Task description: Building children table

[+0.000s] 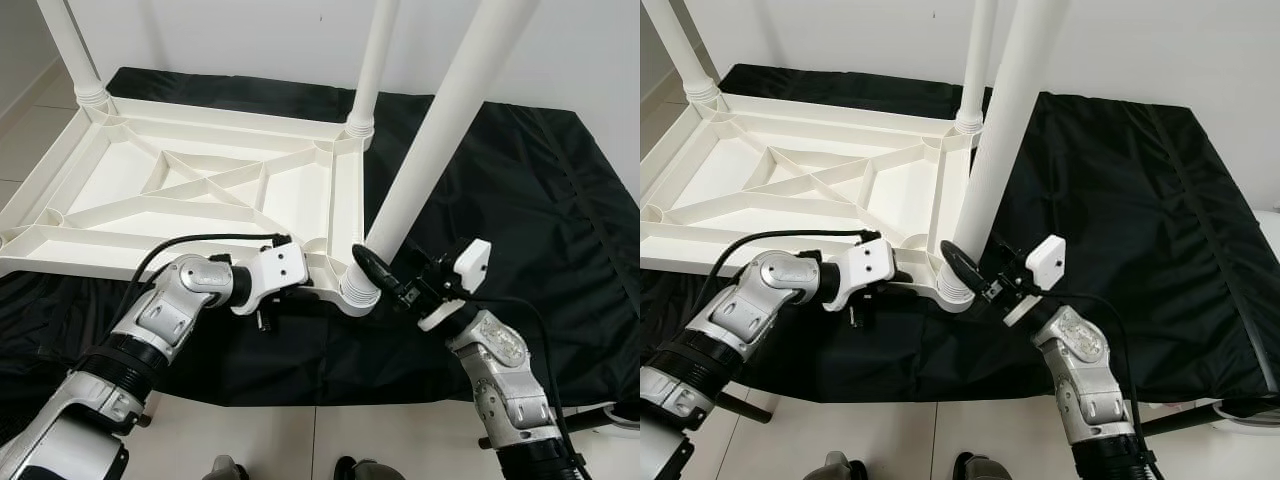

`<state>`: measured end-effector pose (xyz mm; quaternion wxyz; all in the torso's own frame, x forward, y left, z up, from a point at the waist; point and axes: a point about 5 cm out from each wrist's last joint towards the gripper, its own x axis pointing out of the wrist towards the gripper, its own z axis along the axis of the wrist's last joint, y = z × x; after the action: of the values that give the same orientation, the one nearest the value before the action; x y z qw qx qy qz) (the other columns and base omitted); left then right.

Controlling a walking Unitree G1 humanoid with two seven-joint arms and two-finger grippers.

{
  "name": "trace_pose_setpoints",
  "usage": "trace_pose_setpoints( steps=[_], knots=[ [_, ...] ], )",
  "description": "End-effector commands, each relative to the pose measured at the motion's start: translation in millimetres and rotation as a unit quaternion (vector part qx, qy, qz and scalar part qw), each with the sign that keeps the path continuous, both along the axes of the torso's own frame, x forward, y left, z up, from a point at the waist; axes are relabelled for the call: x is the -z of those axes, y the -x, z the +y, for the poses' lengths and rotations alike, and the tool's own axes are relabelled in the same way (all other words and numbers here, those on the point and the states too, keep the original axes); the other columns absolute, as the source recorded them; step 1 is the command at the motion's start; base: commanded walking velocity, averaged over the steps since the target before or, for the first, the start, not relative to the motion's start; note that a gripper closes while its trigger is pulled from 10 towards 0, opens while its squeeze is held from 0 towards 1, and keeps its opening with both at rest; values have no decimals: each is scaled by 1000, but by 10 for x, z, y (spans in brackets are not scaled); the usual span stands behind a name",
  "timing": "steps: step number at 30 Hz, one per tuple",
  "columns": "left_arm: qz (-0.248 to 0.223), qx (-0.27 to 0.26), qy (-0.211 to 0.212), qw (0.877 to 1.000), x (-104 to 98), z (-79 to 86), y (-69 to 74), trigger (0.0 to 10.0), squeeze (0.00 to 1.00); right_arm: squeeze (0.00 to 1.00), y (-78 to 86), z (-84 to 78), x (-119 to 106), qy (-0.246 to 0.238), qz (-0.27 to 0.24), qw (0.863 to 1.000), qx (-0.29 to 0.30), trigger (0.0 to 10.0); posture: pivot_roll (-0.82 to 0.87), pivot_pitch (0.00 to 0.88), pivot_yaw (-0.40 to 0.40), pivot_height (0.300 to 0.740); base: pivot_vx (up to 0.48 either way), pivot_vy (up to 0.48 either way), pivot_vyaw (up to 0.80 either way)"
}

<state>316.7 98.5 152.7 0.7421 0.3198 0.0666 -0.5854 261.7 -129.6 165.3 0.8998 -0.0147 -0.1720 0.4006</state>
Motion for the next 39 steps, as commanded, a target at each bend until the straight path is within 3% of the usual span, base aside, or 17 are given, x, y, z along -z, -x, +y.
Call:
trace_pose_setpoints(
  steps=[1,18,30,39],
  knots=[
    [12,58,-21,998,-29,-58,82,10000,0,0,84,54,366,44,81,995,-25,10000,-33,153,-15,740,0,0,0],
    [8,66,-20,998,-85,-78,112,10000,0,0,140,27,539,70,97,993,-21,10000,-30,157,-11,740,0,0,0],
    [3,68,-17,998,-114,-107,136,10000,0,0,12,-57,525,11,120,991,55,10000,-29,156,-13,740,0,0,0],
    [1,69,-16,997,-130,-115,139,10000,0,0,-2,-46,526,16,127,990,58,10000,-30,155,-13,740,0,0,0]
  ],
)
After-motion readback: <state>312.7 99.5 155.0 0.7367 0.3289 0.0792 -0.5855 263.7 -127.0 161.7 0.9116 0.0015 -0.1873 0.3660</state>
